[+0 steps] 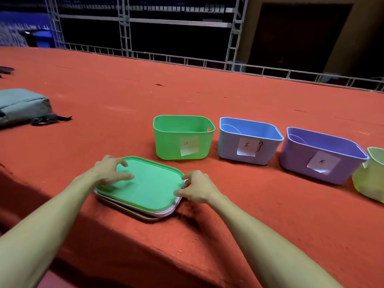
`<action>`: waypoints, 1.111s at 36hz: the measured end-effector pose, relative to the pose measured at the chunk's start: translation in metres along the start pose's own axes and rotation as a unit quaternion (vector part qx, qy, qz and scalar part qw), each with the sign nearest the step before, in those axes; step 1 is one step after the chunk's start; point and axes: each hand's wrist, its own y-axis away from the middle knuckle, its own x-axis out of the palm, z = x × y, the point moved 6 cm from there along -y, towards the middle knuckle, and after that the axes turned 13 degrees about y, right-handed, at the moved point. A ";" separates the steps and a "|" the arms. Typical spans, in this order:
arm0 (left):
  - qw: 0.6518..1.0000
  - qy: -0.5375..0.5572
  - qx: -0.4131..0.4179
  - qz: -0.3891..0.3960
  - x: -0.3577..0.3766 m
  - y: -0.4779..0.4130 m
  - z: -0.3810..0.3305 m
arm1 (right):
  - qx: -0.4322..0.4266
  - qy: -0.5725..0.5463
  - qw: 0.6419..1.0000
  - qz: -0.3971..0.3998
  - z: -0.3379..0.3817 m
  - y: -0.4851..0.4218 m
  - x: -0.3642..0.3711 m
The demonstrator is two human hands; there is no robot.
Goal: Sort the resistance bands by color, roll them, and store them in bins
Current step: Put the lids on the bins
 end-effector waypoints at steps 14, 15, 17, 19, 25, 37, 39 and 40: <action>1.000 0.026 -0.011 0.008 0.004 -0.007 -0.001 | 0.009 0.008 1.000 0.008 0.003 -0.003 0.007; 1.000 0.026 -0.010 0.005 0.003 -0.007 -0.001 | 0.008 0.010 1.000 0.008 0.003 -0.003 0.007; 1.000 0.025 -0.009 -0.004 0.001 -0.007 -0.003 | 0.007 0.014 1.000 0.007 0.004 -0.003 0.007; 0.999 0.028 -0.006 -0.014 -0.001 -0.005 -0.008 | 0.011 0.018 1.000 0.006 0.003 -0.003 0.005; 0.998 0.038 0.002 -0.040 -0.007 -0.002 -0.031 | 0.009 0.013 1.000 -0.016 0.001 -0.001 -0.005; 0.999 0.029 -0.005 0.034 0.015 0.010 -0.051 | 0.097 0.039 0.987 -0.124 -0.050 0.021 -0.037; 0.998 0.025 -0.009 0.051 0.023 0.011 -0.052 | 0.116 0.049 0.987 -0.103 -0.059 0.025 -0.039; 0.998 0.020 -0.011 0.051 0.026 0.011 -0.052 | 0.127 0.060 0.986 -0.085 -0.064 0.027 -0.038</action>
